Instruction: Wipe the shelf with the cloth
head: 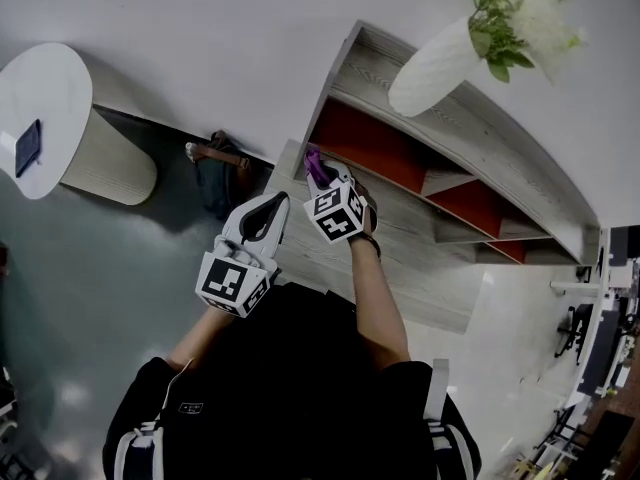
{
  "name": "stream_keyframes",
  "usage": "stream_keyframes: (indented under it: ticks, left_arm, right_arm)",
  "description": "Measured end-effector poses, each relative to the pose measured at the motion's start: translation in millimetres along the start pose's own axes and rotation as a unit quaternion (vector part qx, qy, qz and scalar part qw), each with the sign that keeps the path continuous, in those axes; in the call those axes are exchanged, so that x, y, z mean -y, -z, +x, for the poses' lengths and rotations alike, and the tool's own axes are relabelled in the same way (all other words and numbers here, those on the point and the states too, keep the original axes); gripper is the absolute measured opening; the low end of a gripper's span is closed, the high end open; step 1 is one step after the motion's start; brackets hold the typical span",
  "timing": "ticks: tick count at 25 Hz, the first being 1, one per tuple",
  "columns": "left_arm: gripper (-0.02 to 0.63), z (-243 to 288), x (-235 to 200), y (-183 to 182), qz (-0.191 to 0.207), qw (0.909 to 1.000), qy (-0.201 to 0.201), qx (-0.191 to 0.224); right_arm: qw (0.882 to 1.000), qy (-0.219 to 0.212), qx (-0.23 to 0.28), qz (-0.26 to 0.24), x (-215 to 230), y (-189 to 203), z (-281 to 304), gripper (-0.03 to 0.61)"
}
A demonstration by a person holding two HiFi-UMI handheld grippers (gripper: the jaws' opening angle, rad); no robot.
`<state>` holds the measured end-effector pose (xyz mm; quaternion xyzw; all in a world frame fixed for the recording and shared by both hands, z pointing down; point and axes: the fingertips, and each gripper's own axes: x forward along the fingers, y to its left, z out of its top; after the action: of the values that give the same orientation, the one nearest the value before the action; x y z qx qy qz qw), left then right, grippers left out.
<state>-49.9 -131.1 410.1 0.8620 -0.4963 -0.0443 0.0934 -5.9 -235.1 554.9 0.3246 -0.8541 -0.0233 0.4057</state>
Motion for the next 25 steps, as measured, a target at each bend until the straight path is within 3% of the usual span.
stream_keyframes:
  ticks: [3,6,11,17,25]
  left_arm:
    - [0.005,2,5,4,-0.003,0.9999,0.011,-0.006]
    - [0.005,4,7,10,-0.006,0.9996,0.024,-0.014]
    - [0.005,13,11,15,-0.009,0.9985,0.047,-0.024]
    - [0.005,25,26,15,-0.006,0.9965,0.079,-0.026]
    - [0.005,33,41,11,0.002,0.9949,0.099,-0.021]
  right_arm:
    - [1.0,-0.014,-0.002,0.027,-28,18,-10,0.049]
    - [0.996,-0.019,0.015,0.089,-46,29,-26,0.049]
    - [0.983,0.026,0.05,0.172,-44,34,-53,0.049]
    - [0.96,0.09,0.091,0.251,-22,37,-93,0.049]
    - [0.92,0.181,0.18,0.296,9,28,-158,0.049]
